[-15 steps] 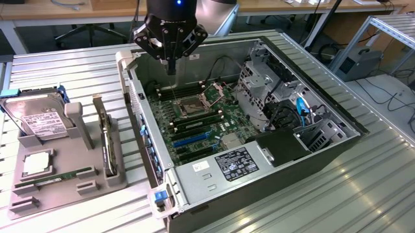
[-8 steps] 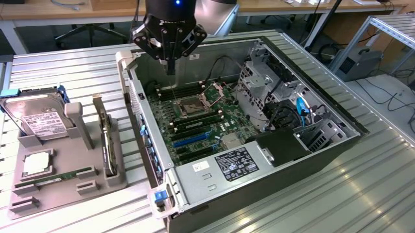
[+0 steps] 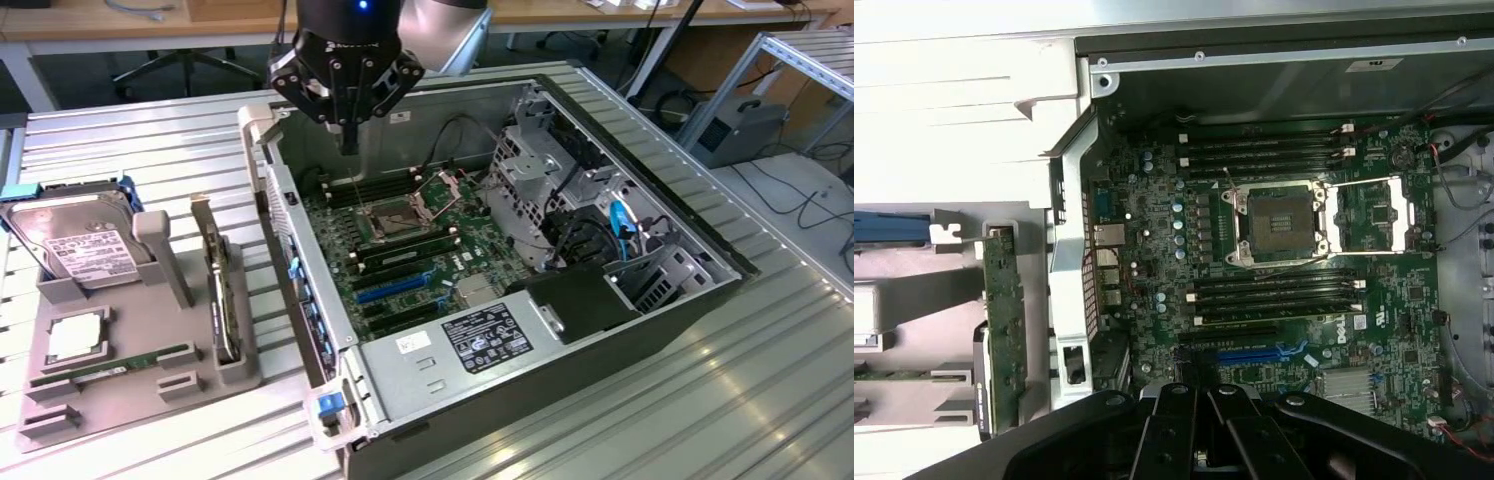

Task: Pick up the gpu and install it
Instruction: 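Reach for the gpu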

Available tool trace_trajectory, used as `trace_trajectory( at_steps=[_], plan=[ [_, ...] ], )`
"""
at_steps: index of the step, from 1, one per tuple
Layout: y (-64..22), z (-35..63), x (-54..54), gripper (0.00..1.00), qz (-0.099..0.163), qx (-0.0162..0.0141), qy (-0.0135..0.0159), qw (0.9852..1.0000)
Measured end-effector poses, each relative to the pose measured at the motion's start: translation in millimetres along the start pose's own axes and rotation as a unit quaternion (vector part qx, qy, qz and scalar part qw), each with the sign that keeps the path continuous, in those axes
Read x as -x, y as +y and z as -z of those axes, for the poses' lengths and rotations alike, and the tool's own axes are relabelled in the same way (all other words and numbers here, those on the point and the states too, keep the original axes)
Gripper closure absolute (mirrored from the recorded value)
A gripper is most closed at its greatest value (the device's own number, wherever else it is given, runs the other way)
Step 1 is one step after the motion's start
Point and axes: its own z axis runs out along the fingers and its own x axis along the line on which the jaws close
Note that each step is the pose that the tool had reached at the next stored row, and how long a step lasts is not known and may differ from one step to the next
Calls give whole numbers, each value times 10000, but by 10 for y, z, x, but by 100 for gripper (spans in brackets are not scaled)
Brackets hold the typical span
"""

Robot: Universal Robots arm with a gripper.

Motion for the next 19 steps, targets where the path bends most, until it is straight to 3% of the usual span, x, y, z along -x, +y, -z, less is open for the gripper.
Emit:
trace_trajectory(
  at_steps=[19],
  plan=[
    [-4, 2, -47, 89, 0, 0, 0, 10000]
  ],
)
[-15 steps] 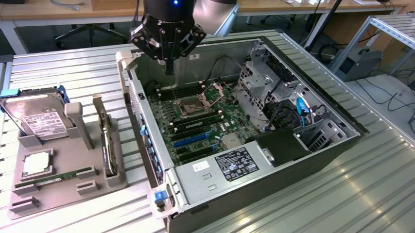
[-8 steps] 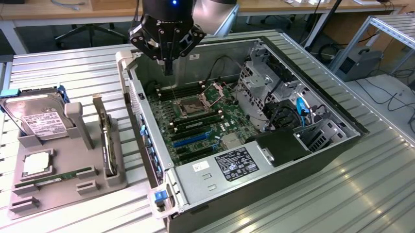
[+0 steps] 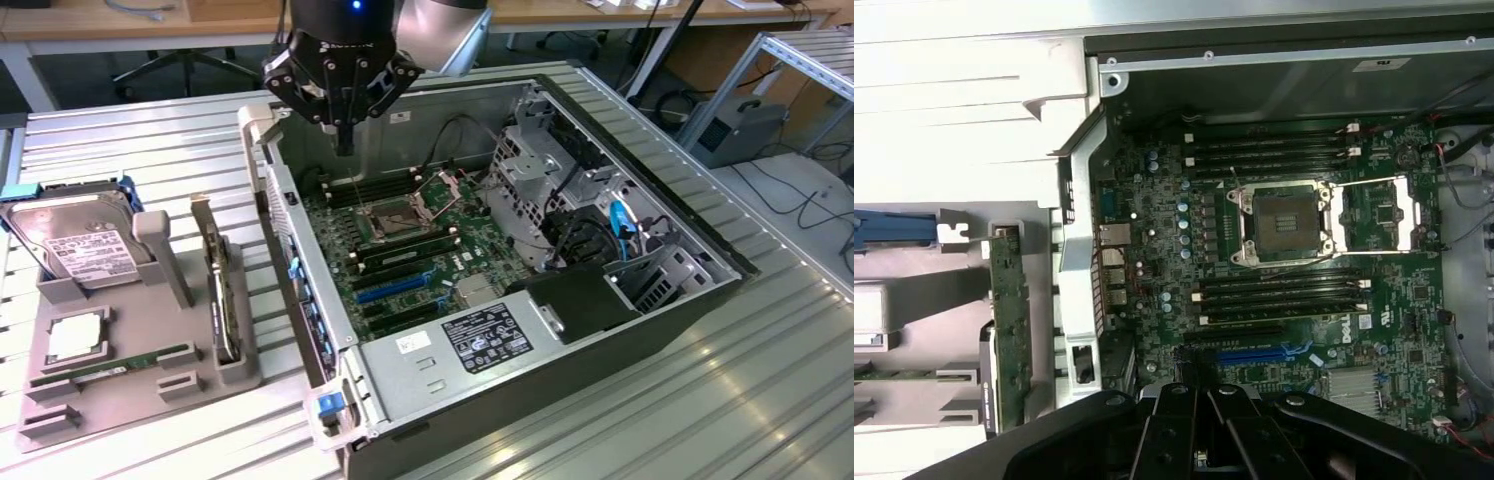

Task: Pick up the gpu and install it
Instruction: 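Reach for the gpu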

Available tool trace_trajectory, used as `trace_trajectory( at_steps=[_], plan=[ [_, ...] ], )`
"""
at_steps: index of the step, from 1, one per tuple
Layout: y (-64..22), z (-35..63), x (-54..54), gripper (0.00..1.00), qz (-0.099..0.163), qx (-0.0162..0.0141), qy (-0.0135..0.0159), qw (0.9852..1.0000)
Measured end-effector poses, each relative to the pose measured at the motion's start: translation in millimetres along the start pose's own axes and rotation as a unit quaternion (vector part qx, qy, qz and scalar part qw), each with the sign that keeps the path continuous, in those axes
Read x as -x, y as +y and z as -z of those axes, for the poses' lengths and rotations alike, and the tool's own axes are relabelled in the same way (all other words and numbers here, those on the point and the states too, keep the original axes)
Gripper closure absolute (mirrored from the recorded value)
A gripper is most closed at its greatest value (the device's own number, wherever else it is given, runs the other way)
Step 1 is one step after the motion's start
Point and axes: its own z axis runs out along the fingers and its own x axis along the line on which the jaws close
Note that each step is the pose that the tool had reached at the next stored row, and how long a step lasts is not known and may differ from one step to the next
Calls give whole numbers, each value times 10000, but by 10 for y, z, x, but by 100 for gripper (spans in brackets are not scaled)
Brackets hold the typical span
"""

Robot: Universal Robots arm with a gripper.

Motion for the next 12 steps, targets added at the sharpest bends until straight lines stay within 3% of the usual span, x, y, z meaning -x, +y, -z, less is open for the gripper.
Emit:
trace_trajectory(
  at_steps=[12],
  plan=[
    [-3, 1, -36, 89, 0, 0, 0, 10000]
  ],
)
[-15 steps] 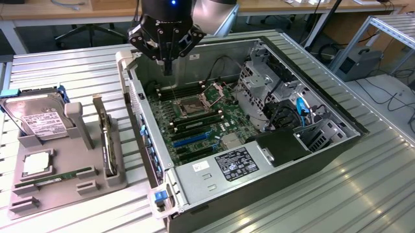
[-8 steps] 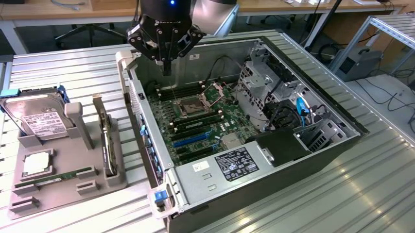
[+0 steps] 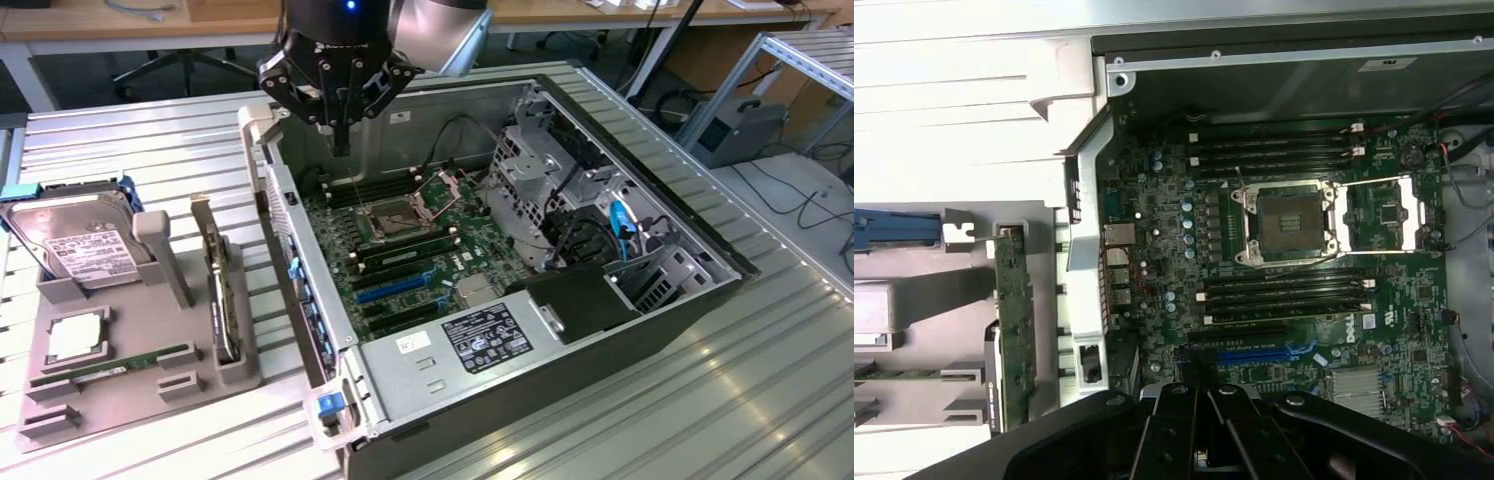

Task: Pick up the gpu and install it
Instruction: 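Reach for the gpu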

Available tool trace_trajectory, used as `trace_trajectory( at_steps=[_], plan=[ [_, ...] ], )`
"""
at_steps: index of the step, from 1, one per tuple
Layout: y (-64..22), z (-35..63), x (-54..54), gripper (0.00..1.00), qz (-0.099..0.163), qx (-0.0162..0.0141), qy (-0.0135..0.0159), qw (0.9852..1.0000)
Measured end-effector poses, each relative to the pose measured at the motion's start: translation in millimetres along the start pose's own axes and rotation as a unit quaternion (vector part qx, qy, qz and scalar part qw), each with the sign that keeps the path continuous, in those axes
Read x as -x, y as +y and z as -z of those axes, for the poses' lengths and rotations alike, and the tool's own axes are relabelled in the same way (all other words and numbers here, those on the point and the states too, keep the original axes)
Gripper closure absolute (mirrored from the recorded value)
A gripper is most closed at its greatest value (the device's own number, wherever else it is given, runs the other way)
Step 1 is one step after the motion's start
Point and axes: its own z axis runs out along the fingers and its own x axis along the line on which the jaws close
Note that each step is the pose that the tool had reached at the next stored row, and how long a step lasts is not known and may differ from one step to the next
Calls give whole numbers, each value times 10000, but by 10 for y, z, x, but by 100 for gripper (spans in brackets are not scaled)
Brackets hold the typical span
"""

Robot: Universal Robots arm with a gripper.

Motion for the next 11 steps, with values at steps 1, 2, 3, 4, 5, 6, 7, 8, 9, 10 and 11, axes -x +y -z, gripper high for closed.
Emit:
trace_trajectory(
  at_steps=[1, 2, 3, 4, 5, 6, 7, 8, 9, 10, 11],
  plan=[
    [0, 0, -5, 89, 0, 0, 0, 10000],
    [-1, 0, -10, 89, 0, 0, 0, 10000],
    [-1, 0, -12, 89, 0, 0, 0, 10000],
    [-1, 0, -14, 89, 0, 0, 0, 10000],
    [-1, 1, -16, 89, 0, 0, 0, 10000],
    [-1, 1, -18, 89, 0, 0, 0, 10000],
    [-2, 1, -22, 89, 0, 0, 0, 10000],
    [-2, 1, -26, 89, 0, 0, 0, 10000],
    [-2, 1, -31, 89, 0, 0, 0, 10000],
    [-3, 1, -33, 89, 0, 0, 0, 10000],
    [-3, 1, -36, 89, 0, 0, 0, 10000]
  ],
)
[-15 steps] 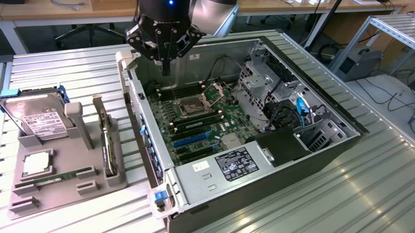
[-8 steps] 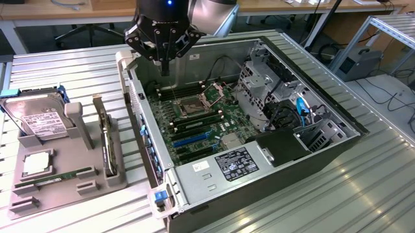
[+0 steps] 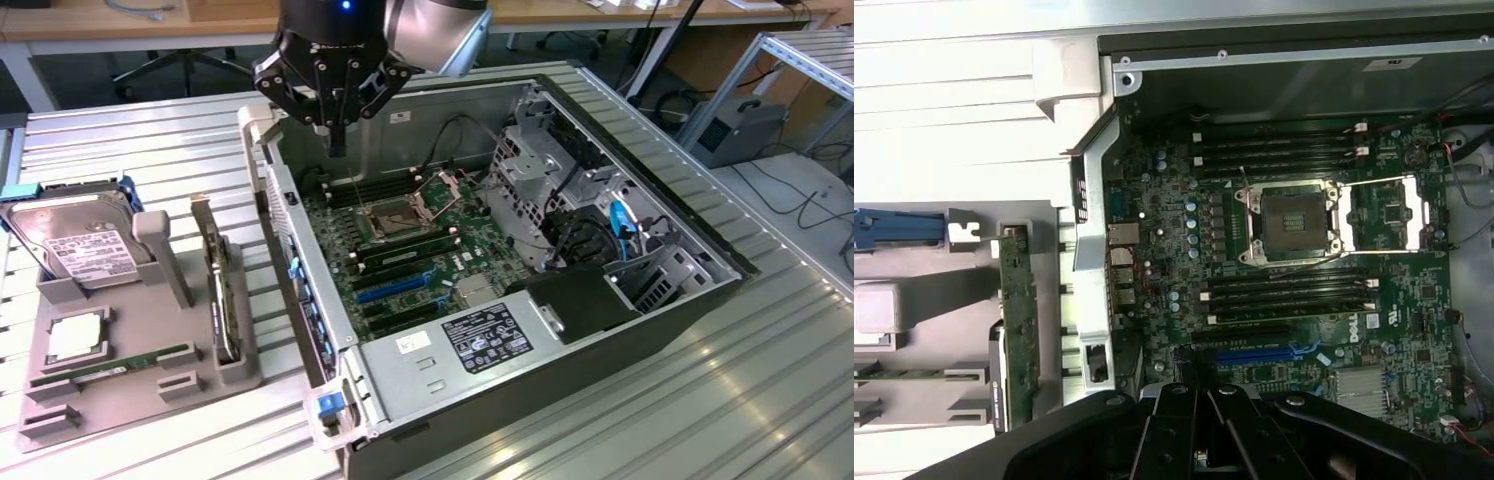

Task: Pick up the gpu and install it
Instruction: 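Reach for the gpu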

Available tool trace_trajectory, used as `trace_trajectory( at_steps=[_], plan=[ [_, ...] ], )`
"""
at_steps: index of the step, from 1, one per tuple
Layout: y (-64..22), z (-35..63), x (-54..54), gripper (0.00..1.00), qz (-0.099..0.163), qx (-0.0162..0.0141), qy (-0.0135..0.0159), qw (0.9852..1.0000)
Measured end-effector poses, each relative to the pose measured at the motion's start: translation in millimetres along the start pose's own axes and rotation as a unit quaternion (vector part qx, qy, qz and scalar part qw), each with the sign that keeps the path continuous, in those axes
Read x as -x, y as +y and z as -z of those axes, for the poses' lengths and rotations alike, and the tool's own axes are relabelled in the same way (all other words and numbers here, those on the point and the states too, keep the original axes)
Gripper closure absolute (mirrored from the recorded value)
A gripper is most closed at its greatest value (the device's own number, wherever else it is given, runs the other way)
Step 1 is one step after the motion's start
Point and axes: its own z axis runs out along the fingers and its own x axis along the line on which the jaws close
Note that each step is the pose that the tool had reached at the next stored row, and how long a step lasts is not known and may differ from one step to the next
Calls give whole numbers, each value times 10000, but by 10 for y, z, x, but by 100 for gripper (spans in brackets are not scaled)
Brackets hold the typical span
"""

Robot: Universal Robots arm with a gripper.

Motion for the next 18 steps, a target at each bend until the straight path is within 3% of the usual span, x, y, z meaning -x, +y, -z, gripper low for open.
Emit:
trace_trajectory(
  at_steps=[18],
  plan=[
    [-5, 2, -74, 89, 0, 0, 0, 10000]
  ],
)
